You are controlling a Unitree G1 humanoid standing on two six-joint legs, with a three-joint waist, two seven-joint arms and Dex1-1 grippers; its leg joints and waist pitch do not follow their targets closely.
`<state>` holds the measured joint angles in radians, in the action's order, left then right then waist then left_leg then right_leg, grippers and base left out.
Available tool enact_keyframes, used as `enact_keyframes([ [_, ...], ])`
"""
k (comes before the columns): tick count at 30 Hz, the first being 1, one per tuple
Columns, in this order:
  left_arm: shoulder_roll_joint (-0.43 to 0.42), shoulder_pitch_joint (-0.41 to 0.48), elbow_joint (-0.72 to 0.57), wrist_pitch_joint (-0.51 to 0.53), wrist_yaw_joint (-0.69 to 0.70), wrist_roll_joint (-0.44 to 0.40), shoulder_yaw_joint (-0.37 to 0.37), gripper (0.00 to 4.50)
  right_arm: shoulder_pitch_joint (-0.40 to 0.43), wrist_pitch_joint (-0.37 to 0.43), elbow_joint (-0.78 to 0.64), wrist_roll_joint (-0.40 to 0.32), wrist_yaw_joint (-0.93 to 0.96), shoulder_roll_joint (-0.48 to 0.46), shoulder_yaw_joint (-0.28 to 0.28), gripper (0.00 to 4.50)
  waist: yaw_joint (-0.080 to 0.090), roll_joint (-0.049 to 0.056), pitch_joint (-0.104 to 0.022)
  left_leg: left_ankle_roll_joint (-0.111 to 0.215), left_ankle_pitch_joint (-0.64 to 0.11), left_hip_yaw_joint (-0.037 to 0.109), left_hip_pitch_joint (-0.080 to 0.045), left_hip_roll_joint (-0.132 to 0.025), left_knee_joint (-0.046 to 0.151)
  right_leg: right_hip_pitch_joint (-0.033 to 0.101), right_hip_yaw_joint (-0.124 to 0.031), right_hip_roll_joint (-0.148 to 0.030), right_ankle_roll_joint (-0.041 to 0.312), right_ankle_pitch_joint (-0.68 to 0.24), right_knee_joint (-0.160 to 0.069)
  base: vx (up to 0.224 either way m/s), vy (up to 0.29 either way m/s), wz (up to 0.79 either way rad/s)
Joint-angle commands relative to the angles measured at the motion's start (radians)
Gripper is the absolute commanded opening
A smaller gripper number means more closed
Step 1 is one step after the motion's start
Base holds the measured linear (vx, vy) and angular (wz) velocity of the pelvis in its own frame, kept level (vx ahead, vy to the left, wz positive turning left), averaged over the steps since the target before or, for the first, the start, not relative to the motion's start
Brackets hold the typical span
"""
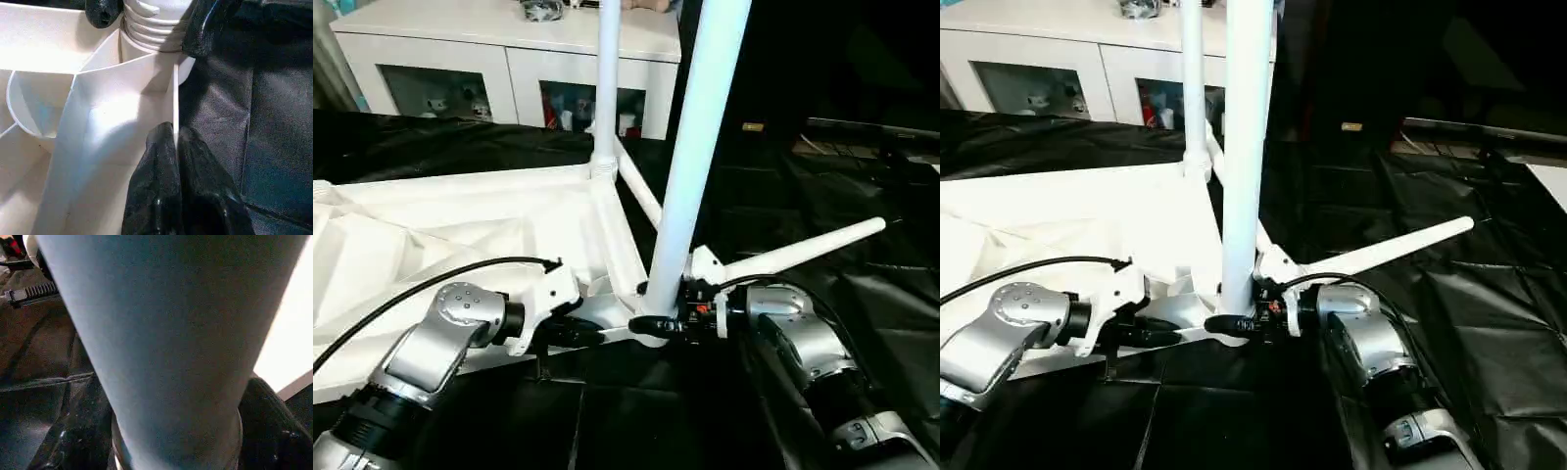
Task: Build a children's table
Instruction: Rotate leg to tighten
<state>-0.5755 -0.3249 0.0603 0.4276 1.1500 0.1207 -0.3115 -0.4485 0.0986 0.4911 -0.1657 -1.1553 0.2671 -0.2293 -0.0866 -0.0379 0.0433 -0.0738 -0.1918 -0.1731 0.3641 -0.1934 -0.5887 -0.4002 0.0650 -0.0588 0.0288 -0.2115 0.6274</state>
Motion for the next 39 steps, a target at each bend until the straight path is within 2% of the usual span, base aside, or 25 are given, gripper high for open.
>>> enact_keyframes([
  [1, 0.005, -0.001, -0.018, 0.002, 0.024, 0.019, -0.018, 0.0, 0.006, 0.01, -0.014, 0.003, 0.005, 0.001, -0.008, 2.75, 0.001, 0.007, -0.055, 0.041, -0.112, 0.009, -0.009, -0.04, 0.066, 0.057, -0.055, -0.08, 0.213, -0.056, -0.067, 0.0, 0.0, 0.0],
  [7, 0.006, -0.001, -0.014, 0.001, 0.023, 0.019, -0.017, 0.0, 0.008, 0.016, -0.01, 0.002, 0.02, -0.007, -0.004, 2.72, 0.001, 0.007, -0.056, 0.044, -0.099, 0.009, -0.008, -0.04, 0.064, 0.057, -0.055, -0.079, 0.217, -0.034, -0.063, 0.0, 0.0, 0.0],
  [8, 0.013, -0.002, -0.008, -0.003, 0.01, 0.017, -0.012, 0.0, 0.001, 0.01, 0.008, 0.011, 0.057, -0.018, 0.005, 2.72, 0.001, 0.005, -0.056, 0.043, -0.101, 0.008, -0.009, -0.04, 0.064, 0.057, -0.055, -0.08, 0.216, -0.039, -0.064, 0.0, 0.0, 0.0],
  [10, 0.032, -0.009, 0.01, -0.014, -0.024, 0.009, -0.002, 0.0, -0.023, -0.013, 0.065, 0.041, 0.17, -0.047, 0.029, 2.72, 0.003, 0.007, -0.053, 0.03, -0.109, 0.009, -0.008, -0.039, 0.066, 0.055, -0.055, -0.082, 0.216, -0.065, -0.066, 0.0, 0.0, 0.0],
  [12, 0.065, -0.022, 0.045, -0.027, -0.092, -0.016, 0.009, 0.0, -0.051, -0.024, 0.134, 0.067, 0.298, -0.079, 0.056, 2.72, 0.011, 0.004, -0.051, 0.01, -0.142, 0.01, -0.007, -0.038, 0.07, 0.055, -0.054, -0.081, 0.203, -0.127, -0.073, 0.0, 0.0, 0.0],
  [13, 0.09, -0.033, 0.072, -0.03, -0.145, -0.036, 0.014, 0.0, -0.063, -0.014, 0.166, 0.064, 0.365, -0.103, 0.078, 2.72, 0.013, 0.007, -0.05, -0.002, -0.164, 0.01, -0.013, -0.039, 0.071, 0.051, -0.055, -0.082, 0.193, -0.174, -0.079, 0.0, 0.0, 0.0],
  [14, 0.105, -0.039, 0.088, -0.028, -0.179, -0.048, 0.016, 0.0, -0.068, -0.005, 0.181, 0.061, 0.4, -0.118, 0.09, 2.72, 0.015, 0.006, -0.05, -0.007, -0.17, 0.009, -0.014, -0.039, 0.07, 0.051, -0.057, -0.083, 0.192, -0.181, -0.078, 0.0, 0.0, 0.0],
  [17, 0.192, -0.078, 0.165, 0.033, -0.351, -0.094, 0.037, 0.0, -0.082, 0.022, 0.219, 0.059, 0.542, -0.183, 0.119, 2.71, 0.018, 0.005, -0.044, -0.021, -0.214, 0.01, -0.019, -0.038, 0.075, 0.045, -0.059, -0.083, 0.167, -0.269, -0.089, 0.0, 0.0, 0.0],
  [18, 0.224, -0.092, 0.192, 0.055, -0.409, -0.103, 0.047, 0.0, -0.088, 0.026, 0.234, 0.065, 0.597, -0.204, 0.126, 2.71, 0.015, 0.004, -0.043, -0.025, -0.236, 0.011, -0.026, -0.036, 0.074, 0.042, -0.058, -0.084, 0.153, -0.329, -0.096, 0.0, 0.0, 0.0],
  [22, 0.362, -0.158, 0.318, 0.074, -0.621, -0.125, 0.096, 0.0, -0.128, 0.038, 0.329, 0.074, 0.813, -0.286, 0.162, 2.71, 0.007, 0.005, -0.042, -0.028, -0.248, 0.012, -0.028, -0.036, 0.077, 0.038, -0.059, -0.085, 0.128, -0.374, -0.103, 0.0, 0.0, 0.0],
  [24, 0.39, -0.176, 0.351, 0.056, -0.65, -0.128, 0.101, 0.0, -0.137, 0.036, 0.348, 0.077, 0.833, -0.299, 0.162, 2.71, 0.001, 0.001, -0.043, -0.023, -0.261, 0.011, -0.031, -0.035, 0.076, 0.036, -0.058, -0.087, 0.113, -0.386, -0.105, 0.0, 0.0, 0.0],
  [25, 0.4, -0.183, 0.364, 0.045, -0.658, -0.128, 0.102, 0.0, -0.14, 0.031, 0.353, 0.086, 0.837, -0.302, 0.156, 2.71, 0.0, 0.002, -0.041, -0.015, -0.258, 0.011, -0.028, -0.034, 0.077, 0.036, -0.057, -0.087, 0.106, -0.392, -0.108, 0.0, 0.0, 0.0],
  [26, 0.419, -0.199, 0.391, 0.025, -0.672, -0.131, 0.103, 0.0, -0.146, 0.021, 0.361, 0.105, 0.844, -0.308, 0.145, 2.71, -0.002, 0.006, -0.042, -0.011, -0.268, 0.01, -0.032, -0.033, 0.076, 0.031, -0.058, -0.087, 0.098, -0.408, -0.112, 0.0, 0.0, 0.0],
  [29, 0.428, -0.216, 0.416, 0.012, -0.673, -0.14, 0.1, 0.0, -0.151, 0.016, 0.366, 0.112, 0.862, -0.316, 0.151, 2.71, -0.005, 0.003, -0.044, -0.004, -0.249, 0.011, -0.024, -0.035, 0.078, 0.038, -0.058, -0.089, 0.09, -0.391, -0.108, 0.0, 0.0, 0.0],
  [31, 0.426, -0.224, 0.425, 0.008, -0.662, -0.142, 0.096, 0.0, -0.158, 0.013, 0.377, 0.124, 0.871, -0.309, 0.149, 2.71, -0.004, 0.009, -0.045, -0.001, -0.249, 0.013, -0.021, -0.035, 0.08, 0.038, -0.057, -0.09, 0.084, -0.394, -0.109, 0.0, 0.0, 0.0],
  [33, 0.425, -0.23, 0.436, 0.002, -0.661, -0.146, 0.097, 0.0, -0.164, 0.002, 0.389, 0.121, 0.866, -0.311, 0.153, 2.71, -0.003, 0.008, -0.044, -0.001, -0.259, 0.013, -0.02, -0.034, 0.081, 0.037, -0.056, -0.091, 0.078, -0.417, -0.112, 0.0, 0.0, 0.0],
  [35, 0.422, -0.234, 0.448, -0.007, -0.66, -0.148, 0.098, 0.0, -0.16, -0.006, 0.379, 0.086, 0.833, -0.318, 0.171, 2.71, -0.004, 0.008, -0.043, -0.001, -0.274, 0.013, -0.023, -0.034, 0.081, 0.034, -0.056, -0.092, 0.07, -0.452, -0.117, 0.0, 0.0, 0.0],
  [37, 0.419, -0.238, 0.459, -0.023, -0.656, -0.15, 0.098, 0.0, -0.157, 0.001, 0.36, 0.062, 0.809, -0.324, 0.184, 3.26, -0.005, 0.008, -0.044, 0.002, -0.272, 0.014, -0.022, -0.035, 0.082, 0.034, -0.056, -0.093, 0.065, -0.455, -0.118, 0.0, 0.0, 0.0],
  [39, 0.418, -0.244, 0.473, -0.045, -0.653, -0.151, 0.1, 0.0, -0.153, -0.009, 0.342, 0.074, 0.783, -0.318, 0.167, 3.4, -0.006, 0.008, -0.044, 0.004, -0.264, 0.013, -0.021, -0.035, 0.083, 0.034, -0.056, -0.093, 0.062, -0.457, -0.121, 0.0, 0.0, 0.0],
])
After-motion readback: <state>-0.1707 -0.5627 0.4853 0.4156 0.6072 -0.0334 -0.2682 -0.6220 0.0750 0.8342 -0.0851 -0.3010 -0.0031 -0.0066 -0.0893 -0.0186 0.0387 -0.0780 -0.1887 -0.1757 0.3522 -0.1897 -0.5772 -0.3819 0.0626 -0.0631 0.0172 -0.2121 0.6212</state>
